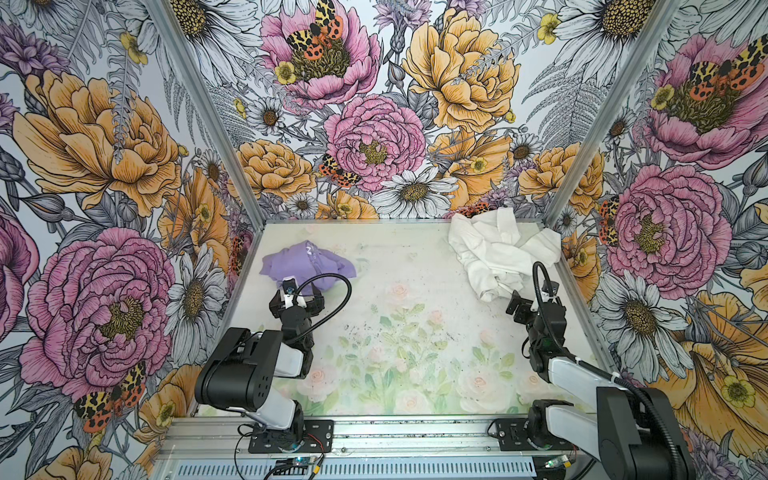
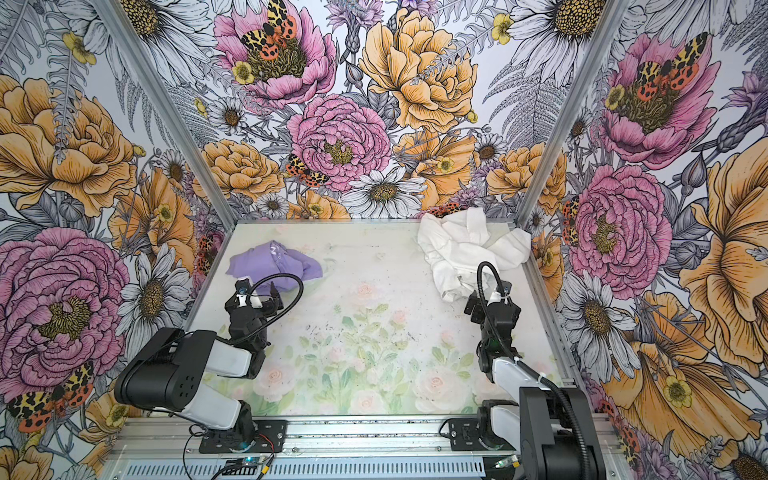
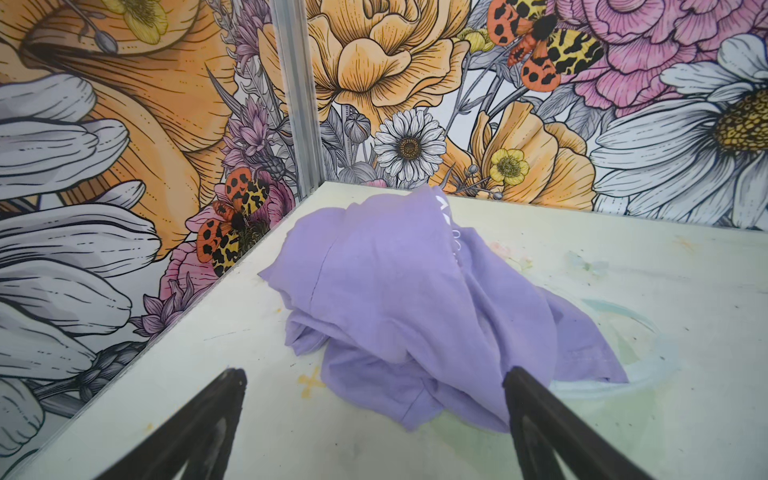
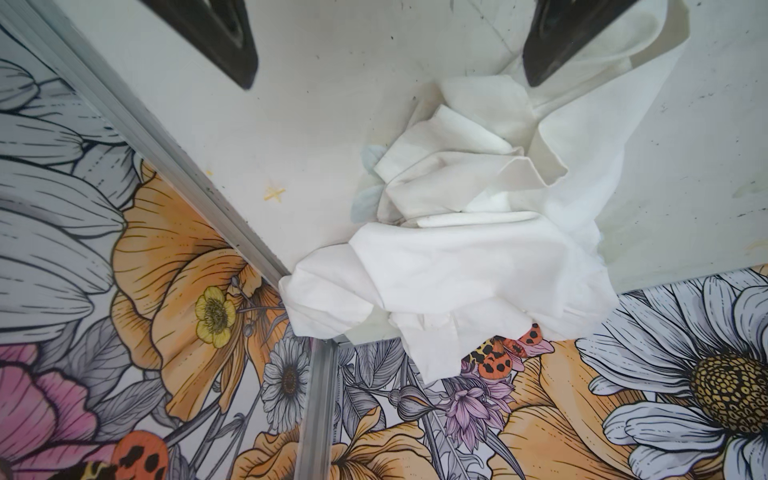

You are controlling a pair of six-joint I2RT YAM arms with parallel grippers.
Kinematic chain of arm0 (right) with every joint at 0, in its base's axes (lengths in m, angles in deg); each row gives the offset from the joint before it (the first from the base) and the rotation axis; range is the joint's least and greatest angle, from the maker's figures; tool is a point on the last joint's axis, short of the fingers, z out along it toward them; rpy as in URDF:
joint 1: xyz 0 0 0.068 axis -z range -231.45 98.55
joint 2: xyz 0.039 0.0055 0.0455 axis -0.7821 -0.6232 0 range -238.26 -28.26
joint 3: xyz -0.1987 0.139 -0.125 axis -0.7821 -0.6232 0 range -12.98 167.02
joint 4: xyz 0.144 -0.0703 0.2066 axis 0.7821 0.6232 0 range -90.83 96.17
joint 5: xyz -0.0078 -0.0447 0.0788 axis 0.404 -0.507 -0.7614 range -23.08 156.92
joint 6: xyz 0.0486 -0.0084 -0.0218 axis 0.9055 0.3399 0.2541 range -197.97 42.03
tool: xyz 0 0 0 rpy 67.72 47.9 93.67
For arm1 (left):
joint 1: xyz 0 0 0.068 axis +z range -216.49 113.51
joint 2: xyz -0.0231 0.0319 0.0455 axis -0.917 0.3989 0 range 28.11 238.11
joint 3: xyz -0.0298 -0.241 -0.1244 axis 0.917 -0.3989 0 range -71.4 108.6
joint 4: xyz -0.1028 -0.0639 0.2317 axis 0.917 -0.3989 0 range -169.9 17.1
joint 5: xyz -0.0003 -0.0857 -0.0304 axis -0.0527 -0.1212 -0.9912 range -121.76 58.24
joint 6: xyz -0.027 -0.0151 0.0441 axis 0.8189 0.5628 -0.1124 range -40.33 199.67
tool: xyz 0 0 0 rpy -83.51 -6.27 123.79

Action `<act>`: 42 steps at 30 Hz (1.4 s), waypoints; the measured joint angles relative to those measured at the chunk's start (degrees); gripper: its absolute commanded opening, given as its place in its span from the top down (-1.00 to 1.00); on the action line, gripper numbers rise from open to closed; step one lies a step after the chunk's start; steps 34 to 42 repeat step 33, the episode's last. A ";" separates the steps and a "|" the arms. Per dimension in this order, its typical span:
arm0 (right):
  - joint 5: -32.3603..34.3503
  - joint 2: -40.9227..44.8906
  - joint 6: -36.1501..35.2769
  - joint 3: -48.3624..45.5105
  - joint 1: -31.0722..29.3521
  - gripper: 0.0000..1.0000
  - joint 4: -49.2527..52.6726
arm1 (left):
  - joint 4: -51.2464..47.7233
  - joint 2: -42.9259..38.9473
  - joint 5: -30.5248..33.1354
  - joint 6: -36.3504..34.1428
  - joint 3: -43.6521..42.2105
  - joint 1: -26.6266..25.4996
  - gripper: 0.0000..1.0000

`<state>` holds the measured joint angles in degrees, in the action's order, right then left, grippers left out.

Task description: Pick out a specific cloth from the pile

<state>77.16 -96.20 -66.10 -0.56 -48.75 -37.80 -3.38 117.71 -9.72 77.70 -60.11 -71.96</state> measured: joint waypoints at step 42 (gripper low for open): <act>-4.00 -20.04 -5.53 8.48 -0.42 -0.99 -15.37 | -14.29 0.07 -6.49 2.01 9.18 4.11 -0.97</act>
